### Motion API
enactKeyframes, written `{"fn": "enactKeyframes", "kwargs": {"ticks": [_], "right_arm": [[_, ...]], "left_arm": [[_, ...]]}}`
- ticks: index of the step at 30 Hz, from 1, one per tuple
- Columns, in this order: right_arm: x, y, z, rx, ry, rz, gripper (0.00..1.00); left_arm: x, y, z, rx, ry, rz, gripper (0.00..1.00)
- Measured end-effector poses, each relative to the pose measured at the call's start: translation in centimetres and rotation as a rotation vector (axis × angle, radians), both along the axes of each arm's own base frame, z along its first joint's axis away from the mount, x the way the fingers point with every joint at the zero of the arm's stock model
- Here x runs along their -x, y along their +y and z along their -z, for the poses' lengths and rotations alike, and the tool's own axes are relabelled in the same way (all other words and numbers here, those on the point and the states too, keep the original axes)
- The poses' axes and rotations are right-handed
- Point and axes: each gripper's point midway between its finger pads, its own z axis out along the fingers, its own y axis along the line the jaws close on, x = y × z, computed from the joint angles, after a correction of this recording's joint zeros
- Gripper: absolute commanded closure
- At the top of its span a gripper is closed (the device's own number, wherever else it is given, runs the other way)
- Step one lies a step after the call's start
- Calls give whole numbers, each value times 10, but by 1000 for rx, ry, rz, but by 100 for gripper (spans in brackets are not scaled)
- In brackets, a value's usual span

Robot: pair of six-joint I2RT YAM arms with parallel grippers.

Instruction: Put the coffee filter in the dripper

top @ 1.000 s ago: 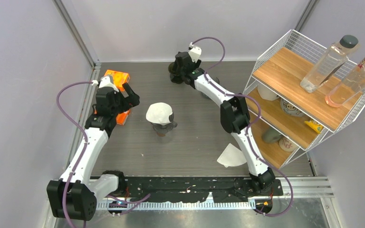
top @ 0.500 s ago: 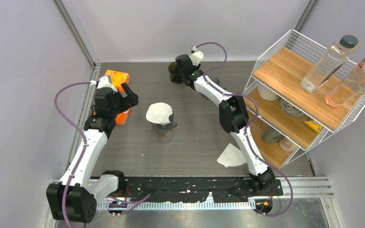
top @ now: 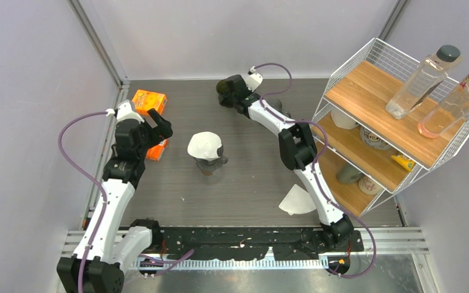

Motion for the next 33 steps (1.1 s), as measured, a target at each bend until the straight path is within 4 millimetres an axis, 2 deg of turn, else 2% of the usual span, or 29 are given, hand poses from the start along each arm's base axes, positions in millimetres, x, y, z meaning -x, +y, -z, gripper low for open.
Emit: {"fn": "enactKeyframes", "kwargs": {"ticks": [5,9,14,21,27,33], "right_arm": [[-1,0,10,-16,15,12,63],[-1,-1,10,-24,14,19,80],[-2,-1,10,-21,9,15,94],[1,-5,5,44,-2,-24,95],[17,-18,-16,156,11,-84,95],[38,-38,-64,254,23,-112,95]], "left_arm": [[5,4,-3,-5,-14,-20,0],[7,6,-4,-7,-20,-28,1],[8,7,-2,-7,-18,-36,0],[8,7,-2,-7,-18,-36,0],[8,7,-2,-6,-18,-33,0],[8,4,-2,1,-17,-20,0]]}}
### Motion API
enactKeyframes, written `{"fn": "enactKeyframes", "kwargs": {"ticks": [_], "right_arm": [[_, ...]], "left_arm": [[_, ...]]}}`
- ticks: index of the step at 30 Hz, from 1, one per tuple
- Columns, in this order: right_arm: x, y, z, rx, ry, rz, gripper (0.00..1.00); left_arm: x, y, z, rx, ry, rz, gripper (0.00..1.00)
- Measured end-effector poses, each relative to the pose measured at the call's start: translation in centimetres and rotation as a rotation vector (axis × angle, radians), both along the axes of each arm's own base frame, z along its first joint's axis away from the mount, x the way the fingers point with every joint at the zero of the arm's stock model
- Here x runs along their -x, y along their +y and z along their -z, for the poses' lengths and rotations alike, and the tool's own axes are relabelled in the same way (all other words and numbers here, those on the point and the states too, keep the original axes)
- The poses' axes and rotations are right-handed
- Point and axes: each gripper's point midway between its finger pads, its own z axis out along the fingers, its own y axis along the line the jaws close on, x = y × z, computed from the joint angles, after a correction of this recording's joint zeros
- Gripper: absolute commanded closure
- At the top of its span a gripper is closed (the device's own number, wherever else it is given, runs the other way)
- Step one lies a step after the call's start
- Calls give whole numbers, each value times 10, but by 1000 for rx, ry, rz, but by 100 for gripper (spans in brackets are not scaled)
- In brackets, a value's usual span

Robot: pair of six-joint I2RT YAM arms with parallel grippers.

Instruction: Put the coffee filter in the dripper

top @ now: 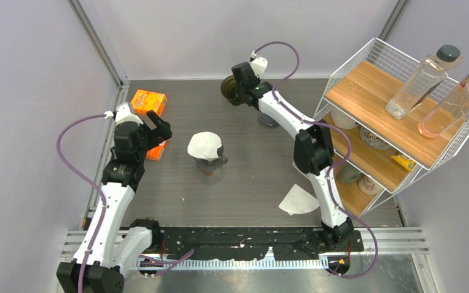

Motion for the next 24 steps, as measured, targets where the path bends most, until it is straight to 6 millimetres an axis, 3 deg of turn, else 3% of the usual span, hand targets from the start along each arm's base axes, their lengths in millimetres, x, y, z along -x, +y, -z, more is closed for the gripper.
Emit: {"fn": "enactKeyframes", "kwargs": {"ticks": [4,10,18,24], "right_arm": [[20,-18,-31,53,25,1,95],[49,-48,-56,131,78,34,95],[73,-92,-70,211,141,107,95],[81,-120,-64,231,175,164,95]], "left_arm": [[0,-2,0,6,0,12,0],[0,-6,0,13,1,31,1],[1,-10,0,21,2,51,0],[1,-12,1,25,4,63,0]]}}
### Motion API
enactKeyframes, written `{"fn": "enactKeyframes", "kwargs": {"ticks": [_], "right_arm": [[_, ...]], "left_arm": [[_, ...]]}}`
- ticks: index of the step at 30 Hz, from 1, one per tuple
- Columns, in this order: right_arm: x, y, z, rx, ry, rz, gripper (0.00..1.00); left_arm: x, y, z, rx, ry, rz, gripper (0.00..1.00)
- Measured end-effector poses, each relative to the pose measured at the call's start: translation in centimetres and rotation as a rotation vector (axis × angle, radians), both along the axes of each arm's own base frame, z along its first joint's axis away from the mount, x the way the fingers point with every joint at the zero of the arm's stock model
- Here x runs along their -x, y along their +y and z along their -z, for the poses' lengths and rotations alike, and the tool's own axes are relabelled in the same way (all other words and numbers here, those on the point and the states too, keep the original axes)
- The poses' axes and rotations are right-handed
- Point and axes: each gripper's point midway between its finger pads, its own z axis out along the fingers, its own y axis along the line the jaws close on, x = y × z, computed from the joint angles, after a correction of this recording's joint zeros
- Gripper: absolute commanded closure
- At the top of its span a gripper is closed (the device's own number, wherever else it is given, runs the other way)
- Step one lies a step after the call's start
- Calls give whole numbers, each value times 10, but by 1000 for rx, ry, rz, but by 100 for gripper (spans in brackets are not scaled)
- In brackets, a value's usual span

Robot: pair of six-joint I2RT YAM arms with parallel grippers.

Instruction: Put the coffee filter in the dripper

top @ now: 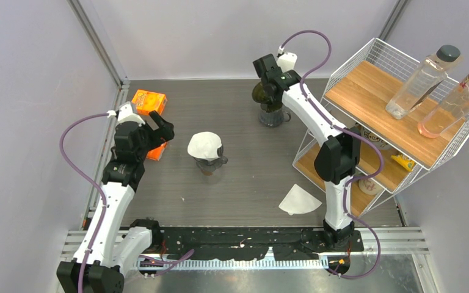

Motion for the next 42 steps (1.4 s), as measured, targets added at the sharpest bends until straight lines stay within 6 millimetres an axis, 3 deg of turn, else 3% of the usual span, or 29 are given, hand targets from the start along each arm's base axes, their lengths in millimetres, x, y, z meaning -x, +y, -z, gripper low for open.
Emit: {"fn": "enactKeyframes", "kwargs": {"ticks": [8,23,42], "right_arm": [[-2,-15,25,1,29,43,95],[-16,-19,31,-77,-12,72,91],[-22,-25,35,-134,-14,88,70]], "left_arm": [[0,-3,0,6,2,17,1],[0,-8,0,12,-1,47,0],[0,-14,2,20,8,79,0]]}}
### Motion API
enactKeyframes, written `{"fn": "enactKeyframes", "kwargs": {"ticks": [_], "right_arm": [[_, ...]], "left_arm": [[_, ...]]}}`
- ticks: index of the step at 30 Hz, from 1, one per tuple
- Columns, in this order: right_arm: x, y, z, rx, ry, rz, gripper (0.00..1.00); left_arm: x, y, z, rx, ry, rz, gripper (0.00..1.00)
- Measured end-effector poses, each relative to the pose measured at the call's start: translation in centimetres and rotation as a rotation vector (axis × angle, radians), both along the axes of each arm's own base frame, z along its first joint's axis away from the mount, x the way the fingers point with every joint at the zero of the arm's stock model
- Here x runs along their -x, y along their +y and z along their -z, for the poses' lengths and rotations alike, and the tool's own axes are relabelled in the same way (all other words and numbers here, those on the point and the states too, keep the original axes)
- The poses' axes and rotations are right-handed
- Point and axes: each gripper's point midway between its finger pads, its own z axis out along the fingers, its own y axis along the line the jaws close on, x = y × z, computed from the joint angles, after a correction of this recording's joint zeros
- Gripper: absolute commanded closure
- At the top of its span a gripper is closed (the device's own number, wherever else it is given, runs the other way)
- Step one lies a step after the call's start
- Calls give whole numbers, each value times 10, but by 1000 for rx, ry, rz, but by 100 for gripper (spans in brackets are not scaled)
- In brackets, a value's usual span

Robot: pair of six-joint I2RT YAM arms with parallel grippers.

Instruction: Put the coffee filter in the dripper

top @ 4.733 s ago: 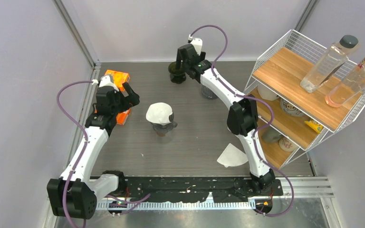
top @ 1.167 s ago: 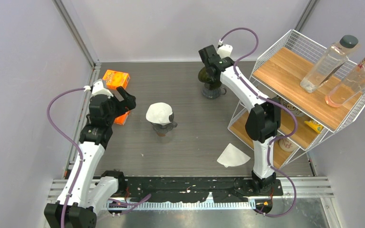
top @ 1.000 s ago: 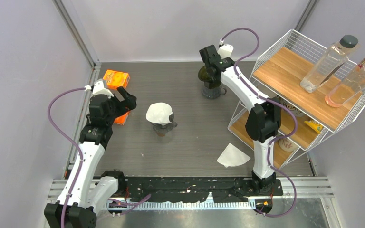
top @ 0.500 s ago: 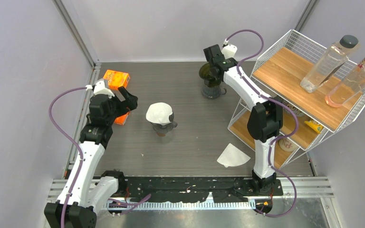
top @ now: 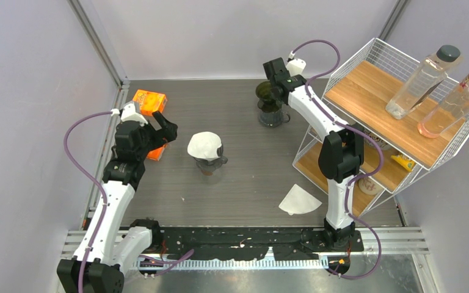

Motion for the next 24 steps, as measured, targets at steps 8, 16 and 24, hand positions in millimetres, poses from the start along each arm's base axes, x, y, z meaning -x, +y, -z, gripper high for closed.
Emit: {"fn": "enactKeyframes", "kwargs": {"ticks": [8,16,24], "right_arm": [[1,-1,4,-3,6,7,66],[3,-5,10,4,10,27,75],[7,-8,6,8,7,34,75]], "left_arm": [[0,0,1,0,3,0,0],[0,0,1,0,3,0,0],[-1,0,2,0,5,0,0]]}}
